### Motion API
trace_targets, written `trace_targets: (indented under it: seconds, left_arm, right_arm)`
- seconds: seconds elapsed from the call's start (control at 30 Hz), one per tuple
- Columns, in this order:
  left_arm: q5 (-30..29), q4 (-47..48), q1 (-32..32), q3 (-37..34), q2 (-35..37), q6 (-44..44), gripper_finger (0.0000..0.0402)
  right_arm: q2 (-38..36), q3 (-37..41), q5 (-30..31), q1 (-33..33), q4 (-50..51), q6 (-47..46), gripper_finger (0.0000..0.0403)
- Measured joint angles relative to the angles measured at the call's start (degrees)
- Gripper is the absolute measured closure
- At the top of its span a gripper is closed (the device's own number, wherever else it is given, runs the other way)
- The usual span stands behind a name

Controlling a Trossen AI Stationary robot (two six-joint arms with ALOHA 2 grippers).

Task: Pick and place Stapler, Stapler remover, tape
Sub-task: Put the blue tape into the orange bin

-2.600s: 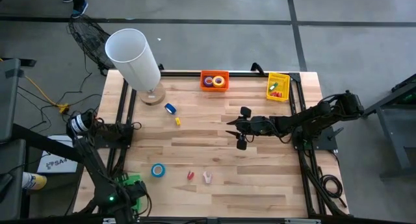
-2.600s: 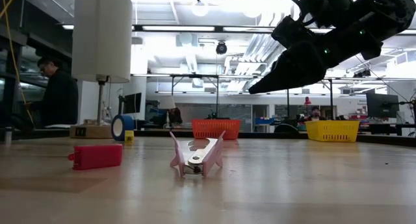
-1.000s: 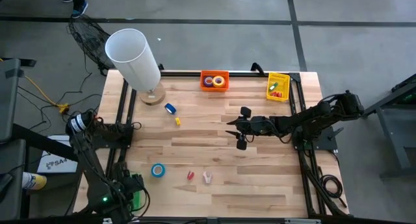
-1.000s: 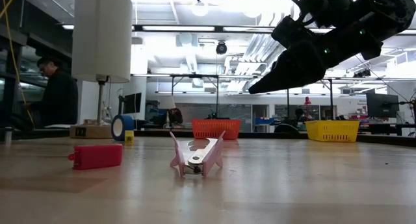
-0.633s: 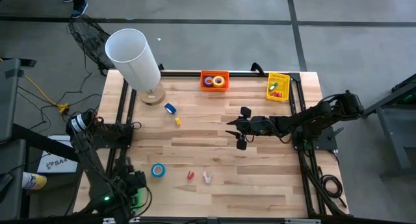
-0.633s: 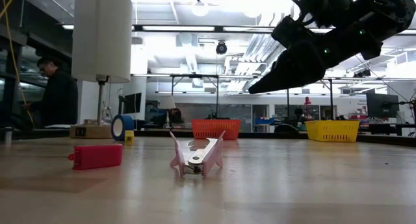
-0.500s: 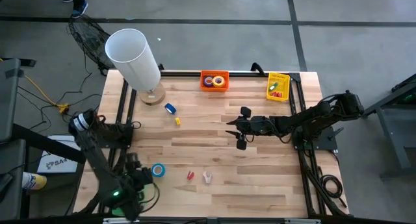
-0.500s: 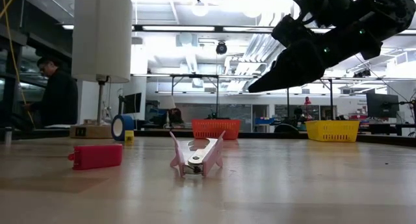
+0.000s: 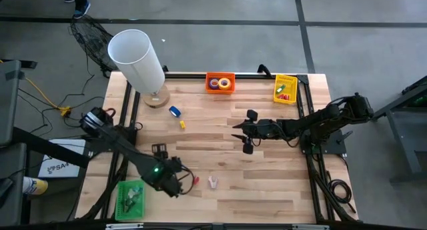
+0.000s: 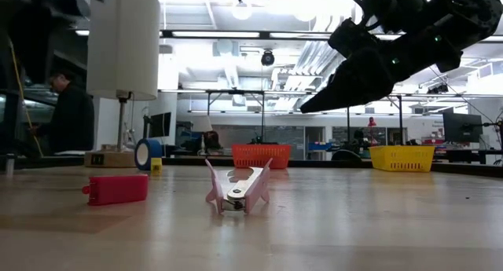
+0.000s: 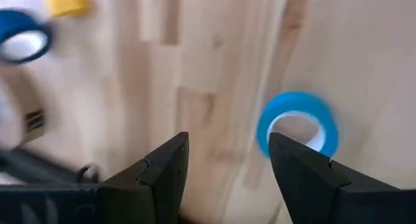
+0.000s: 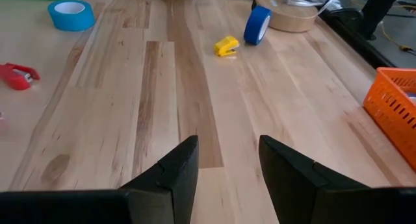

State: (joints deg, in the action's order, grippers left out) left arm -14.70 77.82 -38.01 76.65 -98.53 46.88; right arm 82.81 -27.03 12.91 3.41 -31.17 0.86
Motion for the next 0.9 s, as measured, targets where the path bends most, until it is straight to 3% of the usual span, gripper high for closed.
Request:
trace_targets:
  seconds: [0.43, 0.9]
  left_arm:
    - [4.23, -7.19, 2.46, -8.57, 1.95, -3.05, 0.0195]
    - [9.8, -25.18, 2.37, -24.71, 15.23, -0.67, 0.0195]
  right_arm:
    - [0.0, 0.2, -1.12, 0.01, 0.89, -0.9, 0.0249]
    - [0.0, 0.2, -1.12, 0.0, 0.85, -0.92, 0.0249]
